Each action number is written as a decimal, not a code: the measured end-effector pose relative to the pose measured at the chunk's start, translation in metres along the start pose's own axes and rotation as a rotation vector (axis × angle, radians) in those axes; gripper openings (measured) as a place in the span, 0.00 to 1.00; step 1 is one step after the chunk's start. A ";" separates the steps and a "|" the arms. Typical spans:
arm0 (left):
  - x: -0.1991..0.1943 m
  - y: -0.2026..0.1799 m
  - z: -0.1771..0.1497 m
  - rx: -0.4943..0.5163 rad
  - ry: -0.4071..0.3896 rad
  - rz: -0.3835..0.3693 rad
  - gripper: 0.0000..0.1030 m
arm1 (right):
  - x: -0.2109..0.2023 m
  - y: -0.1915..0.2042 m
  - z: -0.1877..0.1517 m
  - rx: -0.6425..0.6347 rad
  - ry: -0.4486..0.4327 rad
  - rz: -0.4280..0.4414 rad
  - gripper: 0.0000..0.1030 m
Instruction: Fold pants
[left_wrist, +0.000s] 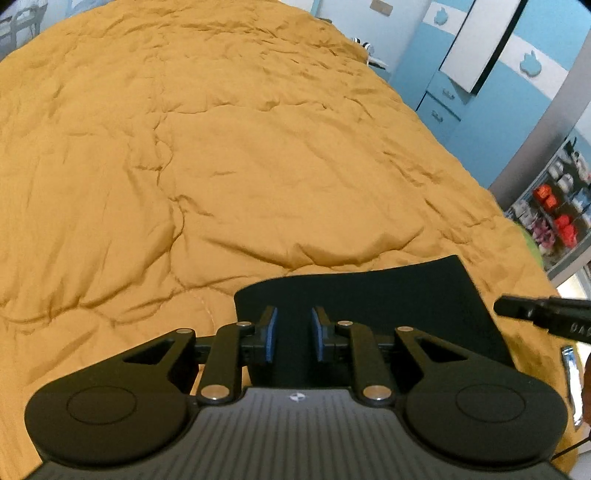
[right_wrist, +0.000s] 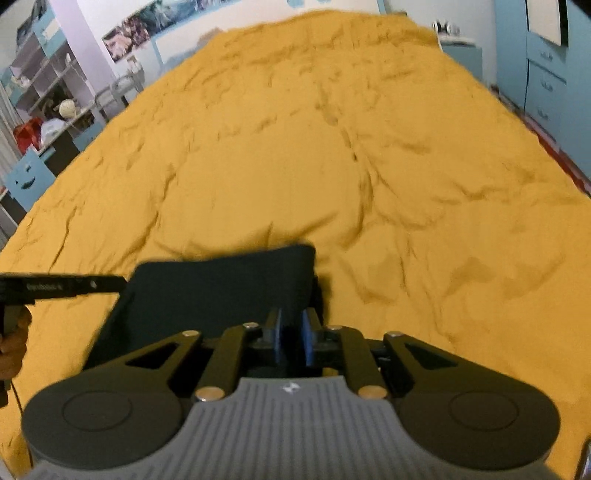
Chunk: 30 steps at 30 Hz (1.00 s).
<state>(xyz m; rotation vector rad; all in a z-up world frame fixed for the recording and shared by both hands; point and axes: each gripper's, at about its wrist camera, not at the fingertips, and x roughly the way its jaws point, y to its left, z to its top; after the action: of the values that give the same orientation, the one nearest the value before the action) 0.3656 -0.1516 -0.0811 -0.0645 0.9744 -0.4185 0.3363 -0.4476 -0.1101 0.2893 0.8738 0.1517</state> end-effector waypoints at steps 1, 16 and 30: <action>0.004 -0.001 0.000 0.010 0.004 0.012 0.20 | 0.005 0.002 0.001 -0.003 -0.011 -0.007 0.07; 0.005 -0.002 -0.014 -0.017 -0.014 0.075 0.17 | 0.024 -0.005 -0.017 0.040 -0.016 -0.100 0.12; -0.073 -0.001 -0.088 -0.130 -0.060 0.001 0.17 | -0.070 -0.027 -0.091 0.288 -0.065 0.064 0.25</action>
<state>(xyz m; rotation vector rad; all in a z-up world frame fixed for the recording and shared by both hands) 0.2579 -0.1132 -0.0734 -0.1934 0.9421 -0.3505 0.2214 -0.4740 -0.1224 0.5889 0.8220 0.0749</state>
